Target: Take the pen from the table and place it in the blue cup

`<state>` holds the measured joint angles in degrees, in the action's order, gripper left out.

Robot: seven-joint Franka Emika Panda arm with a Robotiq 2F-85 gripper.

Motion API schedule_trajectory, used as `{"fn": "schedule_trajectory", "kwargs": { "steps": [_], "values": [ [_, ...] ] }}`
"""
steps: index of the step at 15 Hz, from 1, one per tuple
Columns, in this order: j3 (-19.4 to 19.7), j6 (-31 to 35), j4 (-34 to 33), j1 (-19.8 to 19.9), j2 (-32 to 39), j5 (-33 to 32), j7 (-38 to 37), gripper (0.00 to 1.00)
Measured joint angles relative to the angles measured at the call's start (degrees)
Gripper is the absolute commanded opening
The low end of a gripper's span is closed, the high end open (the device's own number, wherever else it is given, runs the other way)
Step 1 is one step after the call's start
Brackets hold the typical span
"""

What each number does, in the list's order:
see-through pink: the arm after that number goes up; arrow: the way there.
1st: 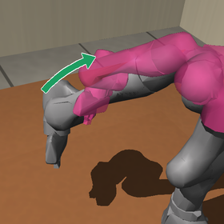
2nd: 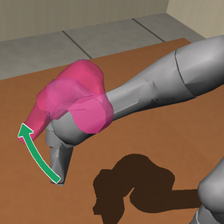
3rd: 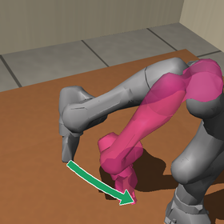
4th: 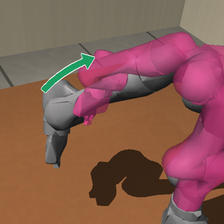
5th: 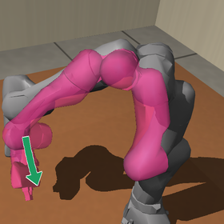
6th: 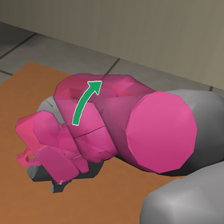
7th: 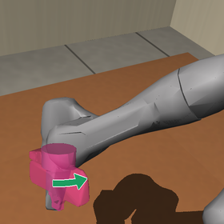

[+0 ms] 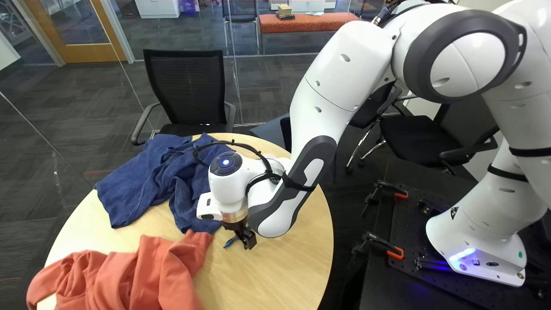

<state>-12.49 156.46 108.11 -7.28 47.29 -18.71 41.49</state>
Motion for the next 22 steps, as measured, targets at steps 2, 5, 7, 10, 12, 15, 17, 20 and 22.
{"fn": "schedule_trajectory", "kwargs": {
  "steps": [2,5,7,10,12,15,17,20,22],
  "values": [
    [0.0,0.0,-0.4,0.0,0.4,0.0,0.0,1.00],
    [0.0,0.0,-0.9,0.0,0.9,0.0,0.0,1.00],
    [-0.1,0.0,-1.2,0.0,1.2,0.0,0.0,0.91],
    [-0.2,-0.1,-1.6,0.0,1.6,0.0,0.0,0.56],
    [-0.2,-0.1,-1.9,0.0,1.8,0.0,0.0,0.41],
    [-0.2,-0.1,-2.0,0.0,2.0,0.0,0.0,0.19],
    [-0.2,-0.1,-2.1,0.0,2.1,0.0,0.0,0.03],
    [-0.2,-0.1,-2.2,0.0,2.0,0.0,0.0,0.02],
    [-0.2,-0.1,-2.2,0.0,2.1,0.0,0.0,0.02]
  ]
}}
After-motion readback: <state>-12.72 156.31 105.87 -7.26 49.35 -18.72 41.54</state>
